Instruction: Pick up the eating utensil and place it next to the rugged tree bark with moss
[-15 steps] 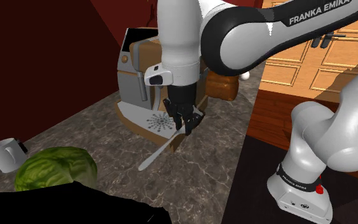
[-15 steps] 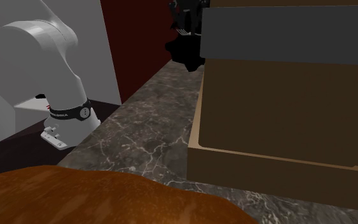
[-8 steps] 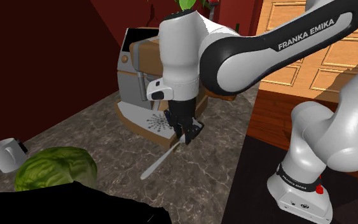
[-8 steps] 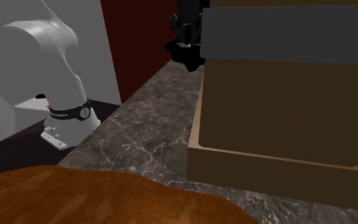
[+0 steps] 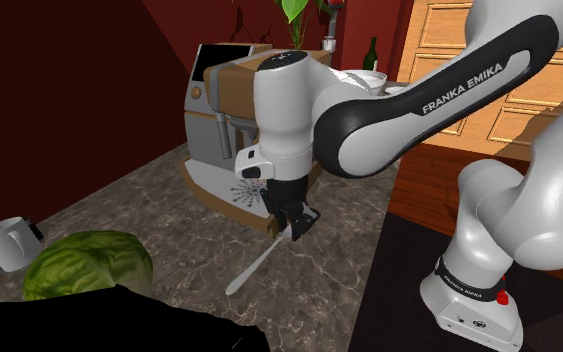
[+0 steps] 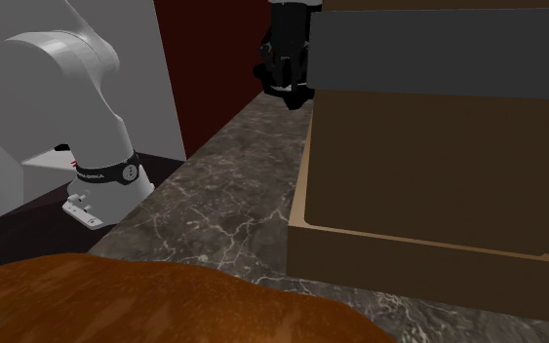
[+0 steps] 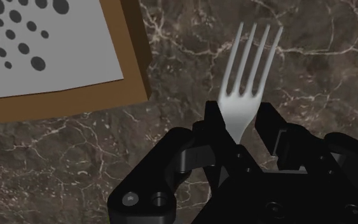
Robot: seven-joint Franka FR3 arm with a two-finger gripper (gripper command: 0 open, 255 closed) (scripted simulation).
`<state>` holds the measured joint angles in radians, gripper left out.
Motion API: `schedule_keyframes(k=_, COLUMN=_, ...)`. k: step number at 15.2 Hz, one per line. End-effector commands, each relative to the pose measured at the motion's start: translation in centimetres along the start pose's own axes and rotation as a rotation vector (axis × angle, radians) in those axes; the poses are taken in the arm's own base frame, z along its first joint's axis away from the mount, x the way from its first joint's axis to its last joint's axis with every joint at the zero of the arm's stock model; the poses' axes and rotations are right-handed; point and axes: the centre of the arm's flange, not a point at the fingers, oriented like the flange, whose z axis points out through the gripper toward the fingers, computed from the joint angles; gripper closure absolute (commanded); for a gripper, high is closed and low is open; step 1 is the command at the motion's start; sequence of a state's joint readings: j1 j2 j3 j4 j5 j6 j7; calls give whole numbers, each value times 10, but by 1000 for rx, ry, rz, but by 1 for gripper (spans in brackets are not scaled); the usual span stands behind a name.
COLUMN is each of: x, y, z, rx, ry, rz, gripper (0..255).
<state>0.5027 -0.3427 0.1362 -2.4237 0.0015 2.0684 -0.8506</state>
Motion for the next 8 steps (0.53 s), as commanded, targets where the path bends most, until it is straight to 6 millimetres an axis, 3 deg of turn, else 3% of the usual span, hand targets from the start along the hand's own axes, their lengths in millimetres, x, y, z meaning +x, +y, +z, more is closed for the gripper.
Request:
schedule_keyframes(k=1, x=1, y=0, z=10, rx=0, ry=0, rz=0, gripper=255)
schedule_keyframes(k=8, x=3, y=-1, z=47, rx=0, ry=0, rz=0, gripper=255)
